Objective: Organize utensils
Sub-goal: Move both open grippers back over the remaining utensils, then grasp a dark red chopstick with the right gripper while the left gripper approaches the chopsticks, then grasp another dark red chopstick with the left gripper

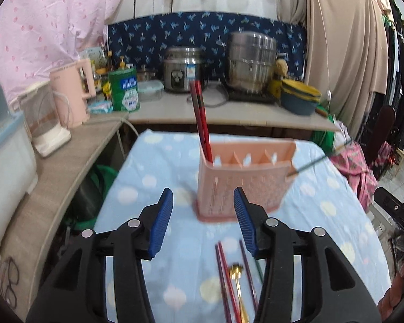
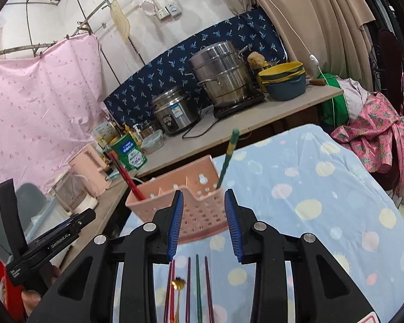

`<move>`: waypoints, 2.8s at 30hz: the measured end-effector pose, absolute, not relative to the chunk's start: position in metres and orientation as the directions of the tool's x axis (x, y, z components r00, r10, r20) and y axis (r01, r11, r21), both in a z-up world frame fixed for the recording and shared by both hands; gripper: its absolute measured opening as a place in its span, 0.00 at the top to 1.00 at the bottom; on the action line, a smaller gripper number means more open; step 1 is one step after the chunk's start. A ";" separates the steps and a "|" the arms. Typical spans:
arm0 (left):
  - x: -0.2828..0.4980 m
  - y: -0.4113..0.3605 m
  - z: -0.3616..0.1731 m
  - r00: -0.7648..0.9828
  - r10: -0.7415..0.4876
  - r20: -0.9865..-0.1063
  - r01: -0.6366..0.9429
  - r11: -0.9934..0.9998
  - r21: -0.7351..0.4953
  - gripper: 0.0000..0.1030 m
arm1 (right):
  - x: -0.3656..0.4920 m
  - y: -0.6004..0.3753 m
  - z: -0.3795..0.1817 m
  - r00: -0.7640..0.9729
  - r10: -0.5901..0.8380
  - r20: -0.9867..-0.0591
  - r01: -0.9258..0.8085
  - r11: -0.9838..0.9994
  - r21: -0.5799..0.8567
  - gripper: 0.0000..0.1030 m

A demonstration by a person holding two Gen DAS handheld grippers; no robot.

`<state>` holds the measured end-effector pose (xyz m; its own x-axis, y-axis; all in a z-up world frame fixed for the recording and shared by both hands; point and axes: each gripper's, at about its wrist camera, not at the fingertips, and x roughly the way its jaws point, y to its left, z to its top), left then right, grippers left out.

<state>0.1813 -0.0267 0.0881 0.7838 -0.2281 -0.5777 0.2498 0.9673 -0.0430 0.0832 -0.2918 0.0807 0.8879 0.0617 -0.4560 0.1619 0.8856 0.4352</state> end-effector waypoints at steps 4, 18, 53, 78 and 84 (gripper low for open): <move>0.156 -0.019 0.055 0.729 -0.232 -0.644 0.248 0.966 -0.067 0.56 | 0.053 -0.284 0.052 0.848 0.072 -0.525 0.195 0.879 0.436 0.69; 0.089 -0.010 -0.014 0.648 -0.179 -0.741 0.223 0.974 -0.040 0.56 | -0.005 -0.247 -0.031 0.693 0.119 -0.711 0.229 0.899 0.374 0.69; 0.049 -0.017 -0.055 0.568 -0.204 -0.798 0.255 0.965 -0.065 0.51 | -0.005 -0.197 -0.066 0.633 0.083 -0.770 0.146 0.964 0.224 0.83; 0.050 -0.026 -0.068 0.546 -0.197 -0.814 0.274 0.961 -0.048 0.63 | -0.009 -0.199 -0.068 0.634 0.098 -0.767 0.142 0.961 0.239 0.93; 0.052 -0.021 -0.068 0.542 -0.216 -0.812 0.276 0.959 -0.071 0.87 | -0.010 -0.198 -0.069 0.634 0.099 -0.767 0.143 0.960 0.242 0.93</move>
